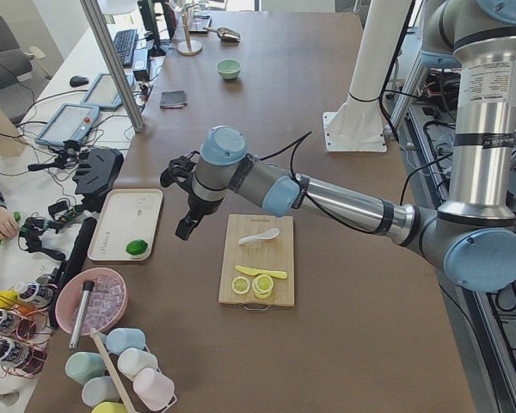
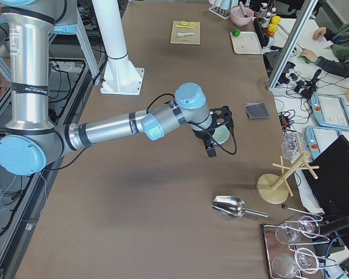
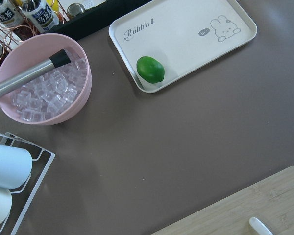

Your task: Place spoon in bowl

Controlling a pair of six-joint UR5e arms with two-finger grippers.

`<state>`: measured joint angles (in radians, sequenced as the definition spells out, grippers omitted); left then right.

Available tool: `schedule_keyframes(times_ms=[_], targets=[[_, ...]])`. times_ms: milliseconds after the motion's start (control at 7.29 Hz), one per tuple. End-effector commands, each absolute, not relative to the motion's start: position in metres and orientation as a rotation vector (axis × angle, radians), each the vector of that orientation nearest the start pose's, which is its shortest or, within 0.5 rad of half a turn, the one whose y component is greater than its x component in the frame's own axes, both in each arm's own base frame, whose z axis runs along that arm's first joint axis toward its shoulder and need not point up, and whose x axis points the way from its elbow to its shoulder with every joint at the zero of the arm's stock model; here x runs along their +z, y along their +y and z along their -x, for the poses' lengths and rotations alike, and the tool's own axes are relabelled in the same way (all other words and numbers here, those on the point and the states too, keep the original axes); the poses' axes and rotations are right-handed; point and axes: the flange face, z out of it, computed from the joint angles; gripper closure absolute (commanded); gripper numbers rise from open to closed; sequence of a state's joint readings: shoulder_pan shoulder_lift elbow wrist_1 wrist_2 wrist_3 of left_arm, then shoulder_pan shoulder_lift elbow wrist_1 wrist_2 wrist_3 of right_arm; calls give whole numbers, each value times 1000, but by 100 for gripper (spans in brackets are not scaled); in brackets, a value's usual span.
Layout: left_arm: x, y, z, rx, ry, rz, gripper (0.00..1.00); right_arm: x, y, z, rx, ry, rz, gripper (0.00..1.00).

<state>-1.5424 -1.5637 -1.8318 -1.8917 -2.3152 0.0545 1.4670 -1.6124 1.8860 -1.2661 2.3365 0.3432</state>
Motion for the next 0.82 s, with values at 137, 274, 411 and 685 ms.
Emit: schedule_keyframes(times_ms=[137, 274, 411, 685], targets=[[514, -498, 10, 275, 779, -594, 2, 474, -498, 150, 206, -849, -316, 0], [515, -499, 6, 270, 784, -593, 2, 488, -496, 189, 221, -845, -334, 0], [515, -499, 4, 273, 785, -592, 2, 520, -495, 216, 198, -827, -377, 0], [515, -499, 3, 278, 788, -593, 2, 551, -518, 251, 215, -885, -418, 2]])
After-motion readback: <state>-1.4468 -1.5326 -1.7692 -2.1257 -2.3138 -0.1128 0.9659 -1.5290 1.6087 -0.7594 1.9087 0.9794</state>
